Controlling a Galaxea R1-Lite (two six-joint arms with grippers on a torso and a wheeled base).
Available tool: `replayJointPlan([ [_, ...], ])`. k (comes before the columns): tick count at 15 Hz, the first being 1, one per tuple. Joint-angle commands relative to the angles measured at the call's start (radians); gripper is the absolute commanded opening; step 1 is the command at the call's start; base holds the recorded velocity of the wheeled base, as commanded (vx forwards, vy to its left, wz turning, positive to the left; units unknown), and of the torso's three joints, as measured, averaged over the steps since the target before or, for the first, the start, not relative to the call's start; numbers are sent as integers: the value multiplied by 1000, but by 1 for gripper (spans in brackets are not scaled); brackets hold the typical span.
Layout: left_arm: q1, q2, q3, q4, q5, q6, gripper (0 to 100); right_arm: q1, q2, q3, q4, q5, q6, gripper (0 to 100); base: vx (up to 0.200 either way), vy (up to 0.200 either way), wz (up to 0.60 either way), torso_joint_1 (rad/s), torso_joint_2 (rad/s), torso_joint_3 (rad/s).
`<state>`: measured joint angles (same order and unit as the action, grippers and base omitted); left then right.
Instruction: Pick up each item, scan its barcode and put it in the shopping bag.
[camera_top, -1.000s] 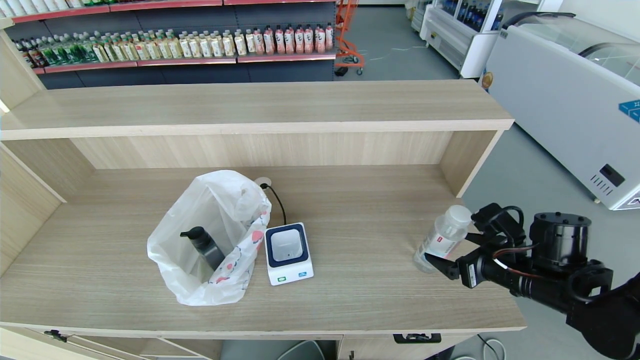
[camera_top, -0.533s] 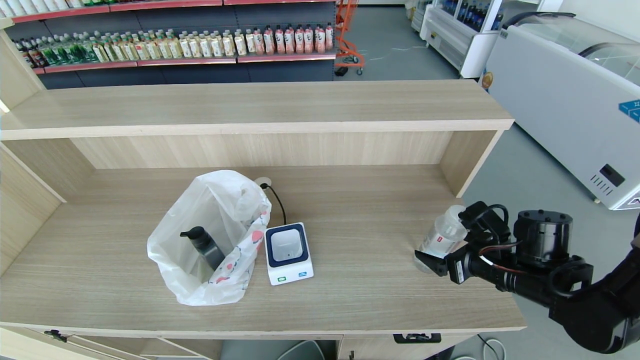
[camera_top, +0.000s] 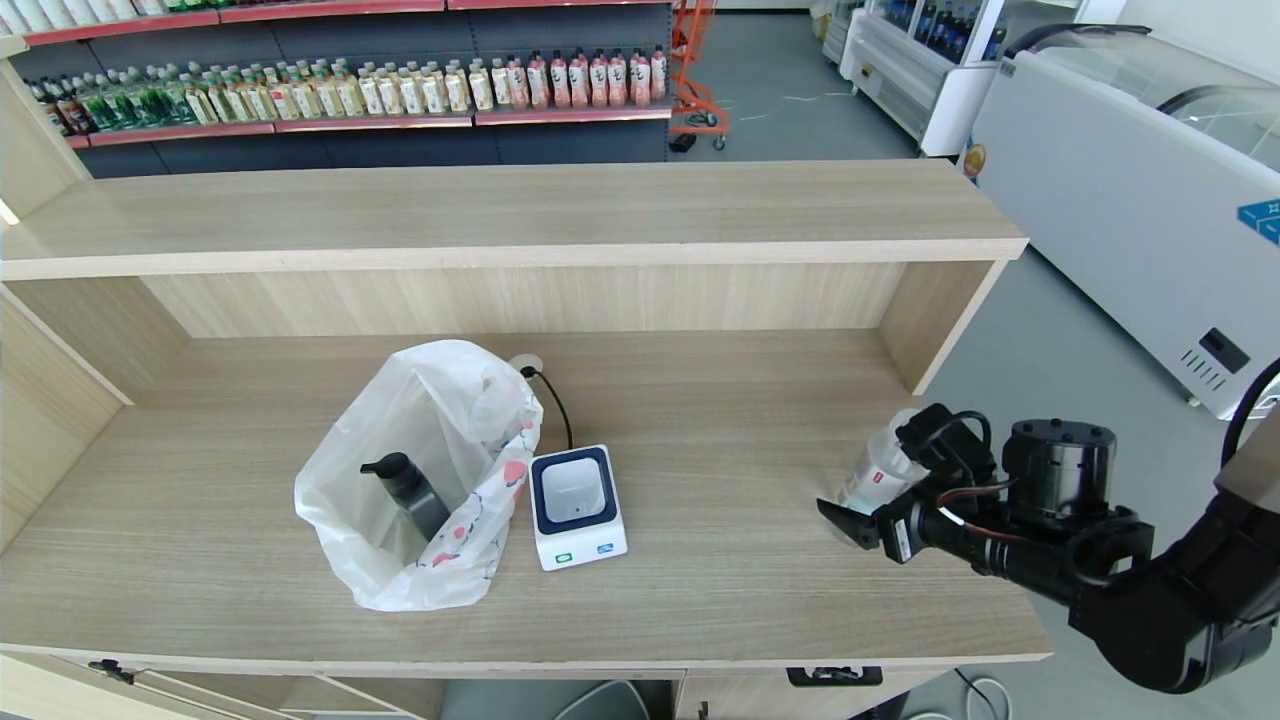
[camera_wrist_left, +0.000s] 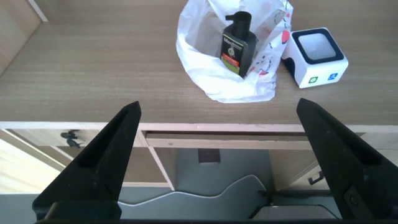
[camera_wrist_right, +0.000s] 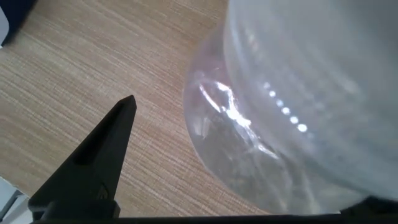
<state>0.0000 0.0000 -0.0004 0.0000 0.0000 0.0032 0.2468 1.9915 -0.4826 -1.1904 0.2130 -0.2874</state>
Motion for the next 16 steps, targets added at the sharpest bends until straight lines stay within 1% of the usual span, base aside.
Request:
replayJointPlan([
  [1,0,2,0,0,0,0,100,5,20,-11,-1,0,-1,100,0,0,0,0,0,0],
  [4,0,2,0,0,0,0,100,9,41,-18,-9,0,-1,100,0,0,0,0,0,0],
  [8,0,2,-1,0,0,0,100,19,76,-30,-107,2,1,100,0,0,0,0,0,0],
  [12,0,2,-1,0,0,0,100,11,81,-21,-115,3,1,100,0,0,0,0,0,0],
  [13,0,2,0,0,0,0,100,8,81,-21,-126,5,2,0,0,0,0,0,0,0],
  [16,0,2,-1,0,0,0,100,8,82,-21,-141,9,2,0,0,0,0,0,0,0],
])
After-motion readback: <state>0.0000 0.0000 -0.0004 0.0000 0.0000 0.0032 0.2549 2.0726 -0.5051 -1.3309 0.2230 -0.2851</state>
